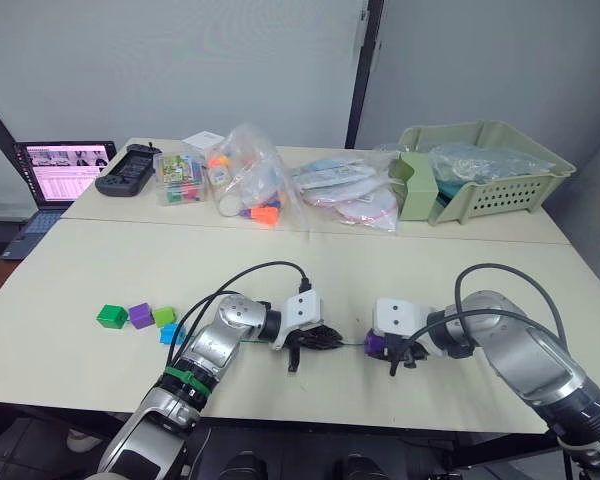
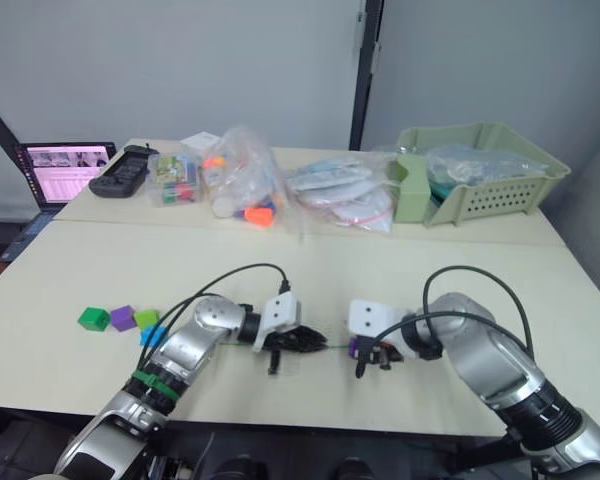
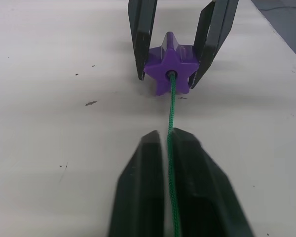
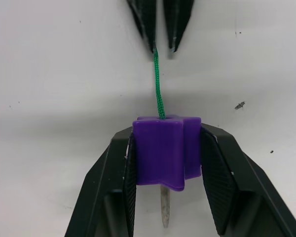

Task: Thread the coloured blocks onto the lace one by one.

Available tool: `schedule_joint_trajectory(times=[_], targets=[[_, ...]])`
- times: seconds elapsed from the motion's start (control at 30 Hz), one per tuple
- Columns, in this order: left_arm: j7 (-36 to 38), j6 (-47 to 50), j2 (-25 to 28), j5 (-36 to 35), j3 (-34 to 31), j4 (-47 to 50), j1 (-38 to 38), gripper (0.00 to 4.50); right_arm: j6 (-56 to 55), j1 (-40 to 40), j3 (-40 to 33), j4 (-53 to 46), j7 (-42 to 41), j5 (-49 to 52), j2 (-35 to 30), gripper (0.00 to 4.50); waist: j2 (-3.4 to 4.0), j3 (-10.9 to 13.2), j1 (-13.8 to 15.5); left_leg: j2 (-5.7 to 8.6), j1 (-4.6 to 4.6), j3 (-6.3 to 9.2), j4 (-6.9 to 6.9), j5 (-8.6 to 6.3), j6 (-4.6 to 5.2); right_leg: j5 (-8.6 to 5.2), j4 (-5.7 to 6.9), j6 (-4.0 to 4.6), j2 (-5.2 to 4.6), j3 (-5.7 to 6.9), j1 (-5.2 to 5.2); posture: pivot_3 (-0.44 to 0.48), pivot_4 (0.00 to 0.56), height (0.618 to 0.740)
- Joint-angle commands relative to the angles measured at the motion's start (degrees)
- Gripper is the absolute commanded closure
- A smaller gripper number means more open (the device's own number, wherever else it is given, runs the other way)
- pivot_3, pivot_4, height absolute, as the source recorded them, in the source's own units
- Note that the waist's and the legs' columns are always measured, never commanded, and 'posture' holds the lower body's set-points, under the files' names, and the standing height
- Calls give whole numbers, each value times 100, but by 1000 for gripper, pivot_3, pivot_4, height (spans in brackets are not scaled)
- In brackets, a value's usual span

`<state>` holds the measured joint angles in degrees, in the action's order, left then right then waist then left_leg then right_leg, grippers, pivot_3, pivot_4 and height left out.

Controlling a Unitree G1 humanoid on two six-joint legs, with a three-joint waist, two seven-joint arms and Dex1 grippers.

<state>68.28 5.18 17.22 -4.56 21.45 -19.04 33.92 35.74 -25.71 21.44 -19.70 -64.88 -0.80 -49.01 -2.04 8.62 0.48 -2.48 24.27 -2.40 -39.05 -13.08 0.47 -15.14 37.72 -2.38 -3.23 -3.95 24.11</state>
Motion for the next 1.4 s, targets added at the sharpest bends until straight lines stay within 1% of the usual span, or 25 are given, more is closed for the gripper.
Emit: schedule_joint_trajectory(times=[0.03,0.33,0.37,0.4,0.57,0.6,0.77,0.87,0.93,0.97,1.0,1.03,1.4], targets=[[21,-37,-63,-12,32,76,79,4500,49,-121,-109,-115,-5,77,0,3201,0,0,2,0,0,0,0,0,0,0,0,0,0,0,0,0,150,732],[-37,38,-101,-69,-43,142,76,4500,38,-122,-92,-87,-8,68,2,3201,0,0,0,0,0,0,0,0,0,0,0,0,0,0,0,0,150,732],[-85,83,-124,-90,-81,147,91,3959,29,-119,-86,-78,-8,62,1,3201,0,0,0,0,0,0,0,0,0,0,0,0,0,0,0,0,150,732],[-95,112,-132,-96,-93,151,111,3712,23,-119,-81,-69,-9,58,1,3201,0,0,0,0,0,0,0,0,0,0,0,0,0,0,0,0,150,732],[13,71,-50,95,125,361,114,2036,38,-100,-75,-88,0,58,8,3201,0,0,0,0,0,0,0,0,0,0,0,0,0,0,0,0,150,732],[1,57,-32,162,181,386,113,2024,38,-102,-71,-87,3,56,13,3201,0,0,-1,0,0,0,0,0,0,0,0,0,0,0,0,0,150,732],[-202,105,3,436,297,292,146,2024,58,-109,-73,-97,20,50,33,3201,0,0,1,0,0,0,0,0,0,0,0,0,0,0,0,0,150,732],[-193,152,-1,440,284,275,129,2858,62,-86,-82,-110,30,49,29,3201,0,0,0,0,-1,0,-1,0,0,0,0,0,0,0,-1,0,150,732],[-166,175,-10,414,265,282,117,3585,64,-77,-79,-108,30,50,26,3201,0,0,0,0,-1,0,-1,0,0,0,1,0,0,0,-1,0,150,732],[-153,178,-12,404,263,289,115,3825,65,-77,-75,-105,29,50,26,3201,0,0,0,0,-1,0,-1,0,0,0,1,0,0,0,-1,0,150,732],[-140,193,-19,378,257,311,109,4242,69,-80,-69,-109,27,48,26,3201,0,0,-1,-1,-1,0,0,0,0,0,1,0,0,0,-1,0,150,732],[-140,217,-38,344,243,331,103,4483,72,-83,-65,-112,26,47,27,3201,0,0,0,-1,-1,0,0,0,0,0,1,0,0,0,-1,0,150,732],[-215,294,-334,276,254,313,145,4500,139,-130,65,-131,60,13,163,3201,0,0,2,0,-1,0,-1,0,0,0,1,0,1,0,-1,0,150,732]])
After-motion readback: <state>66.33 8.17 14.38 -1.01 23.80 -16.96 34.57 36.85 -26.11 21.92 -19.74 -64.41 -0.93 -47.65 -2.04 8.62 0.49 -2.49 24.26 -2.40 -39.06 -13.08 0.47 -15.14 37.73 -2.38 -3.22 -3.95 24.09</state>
